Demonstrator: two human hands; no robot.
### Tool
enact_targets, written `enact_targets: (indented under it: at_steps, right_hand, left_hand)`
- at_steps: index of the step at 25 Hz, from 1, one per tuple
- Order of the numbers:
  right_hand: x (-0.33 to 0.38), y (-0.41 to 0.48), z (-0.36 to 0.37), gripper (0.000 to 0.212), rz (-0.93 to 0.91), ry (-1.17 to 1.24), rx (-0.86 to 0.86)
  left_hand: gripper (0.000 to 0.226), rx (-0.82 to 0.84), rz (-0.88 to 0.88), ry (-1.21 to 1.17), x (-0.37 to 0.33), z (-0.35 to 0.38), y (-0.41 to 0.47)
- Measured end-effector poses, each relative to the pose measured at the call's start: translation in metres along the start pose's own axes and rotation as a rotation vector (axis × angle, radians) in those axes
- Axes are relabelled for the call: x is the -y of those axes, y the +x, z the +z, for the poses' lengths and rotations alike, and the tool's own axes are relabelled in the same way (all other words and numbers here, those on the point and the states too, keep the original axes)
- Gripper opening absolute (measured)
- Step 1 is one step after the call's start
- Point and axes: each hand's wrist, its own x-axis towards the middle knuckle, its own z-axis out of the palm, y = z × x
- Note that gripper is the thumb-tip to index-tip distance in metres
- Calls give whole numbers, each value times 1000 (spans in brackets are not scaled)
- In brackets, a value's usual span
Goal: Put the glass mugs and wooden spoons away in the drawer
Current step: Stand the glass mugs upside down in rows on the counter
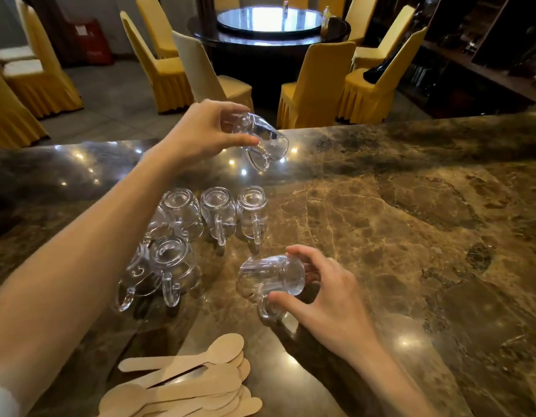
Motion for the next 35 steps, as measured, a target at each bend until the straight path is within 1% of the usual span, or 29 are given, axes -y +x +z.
enact_targets:
  at_steps: [3,7,11,15,18,24,27,32,35]
  right_hand:
    - [8,9,-2,64,-39,-34,17]
    - [18,18,0,64,-98,-91,40]
    - [27,24,-1,60,-124,-120,48]
    - [37,32,-4,61,-175,-159,34]
    - [42,35,-8,63,-202,-182,28]
    - [48,37,-11,60,-202,-207,59]
    - [47,38,-10,60,-204,-225,52]
    - [40,40,-3,59,-197,-262,17]
    - [36,42,0,60,-172,-264,31]
  left_hand:
    - [67,-56,53,18,-16,-22,-12]
    - [68,-117,62,63,-33,-40,-35]
    - [70,-113,63,166,-44,-52,-66]
    - [74,-60,40,219,-50,-58,-100]
    - [74,19,14,221,-49,-55,-118]
    - [79,188,13,344,-37,-34,-135]
    - [80,242,14,368,-29,-24,-139]
    - [73,292,18,459,-22,-4,-141]
    - [66,302,21,486,-17,5,-143]
